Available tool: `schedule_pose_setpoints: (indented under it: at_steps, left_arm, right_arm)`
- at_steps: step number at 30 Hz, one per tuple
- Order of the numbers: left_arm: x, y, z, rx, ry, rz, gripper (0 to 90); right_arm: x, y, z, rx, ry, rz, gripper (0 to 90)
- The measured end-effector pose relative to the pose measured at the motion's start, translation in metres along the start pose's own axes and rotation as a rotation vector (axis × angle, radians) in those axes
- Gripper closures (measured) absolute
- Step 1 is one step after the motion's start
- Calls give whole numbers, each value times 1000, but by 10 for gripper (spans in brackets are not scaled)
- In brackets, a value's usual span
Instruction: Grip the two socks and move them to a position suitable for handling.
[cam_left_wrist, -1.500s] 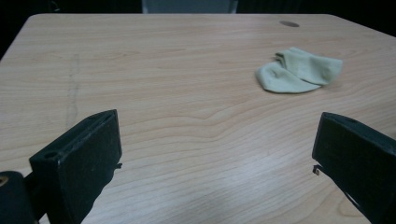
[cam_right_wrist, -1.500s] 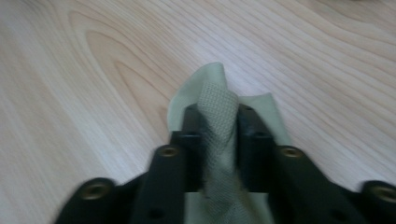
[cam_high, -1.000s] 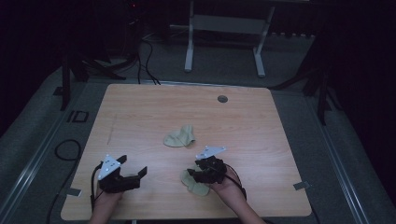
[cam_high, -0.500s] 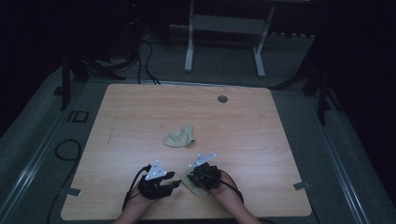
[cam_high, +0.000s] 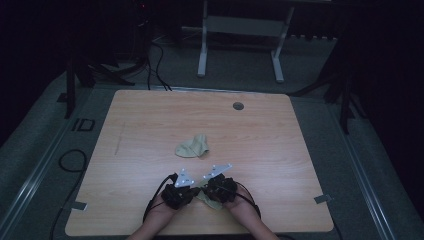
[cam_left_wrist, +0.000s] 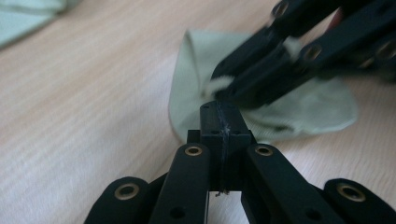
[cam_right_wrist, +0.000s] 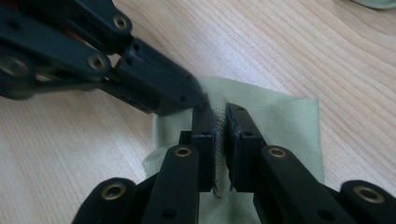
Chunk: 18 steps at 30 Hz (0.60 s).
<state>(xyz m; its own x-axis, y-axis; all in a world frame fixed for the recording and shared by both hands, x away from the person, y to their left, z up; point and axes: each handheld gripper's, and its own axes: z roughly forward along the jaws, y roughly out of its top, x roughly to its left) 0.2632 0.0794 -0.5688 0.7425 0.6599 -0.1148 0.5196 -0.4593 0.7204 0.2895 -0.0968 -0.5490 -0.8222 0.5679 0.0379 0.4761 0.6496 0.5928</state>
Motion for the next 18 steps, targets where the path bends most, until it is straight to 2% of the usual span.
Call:
schedule_pose_setpoints:
  at_steps: [4, 5, 8, 9, 12, 15, 17, 18]
  left_arm:
    - [-2, 1, 0, 22, 14, 45, 897]
    - [-1, 1, 0, 21, 4, 57, 897]
    - [1, 0, 0, 13, -10, 52, 898]
    - [1, 0, 0, 14, -9, 91, 897]
    - [2, 0, -1, 17, -21, 98, 898]
    - [6, -1, -2, 19, -45, 103, 897]
    - [10, -1, -3, 25, -64, 108, 897]
    - [10, -1, -3, 25, -64, 108, 897]
  right_arm:
    - [0, 0, -2, 6, 8, -10, 826]
    - [1, 2, -7, -3, 13, -13, 826]
    - [2, 4, -13, -16, 12, -15, 828]
    - [1, 6, -21, -34, 13, -14, 829]
    - [-3, 8, -30, -51, 16, -4, 829]
    - [-16, 8, -48, -84, 3, 27, 829]
    - [-25, 6, -56, -97, -6, 48, 828]
    - [-25, 6, -56, -97, -6, 48, 828]
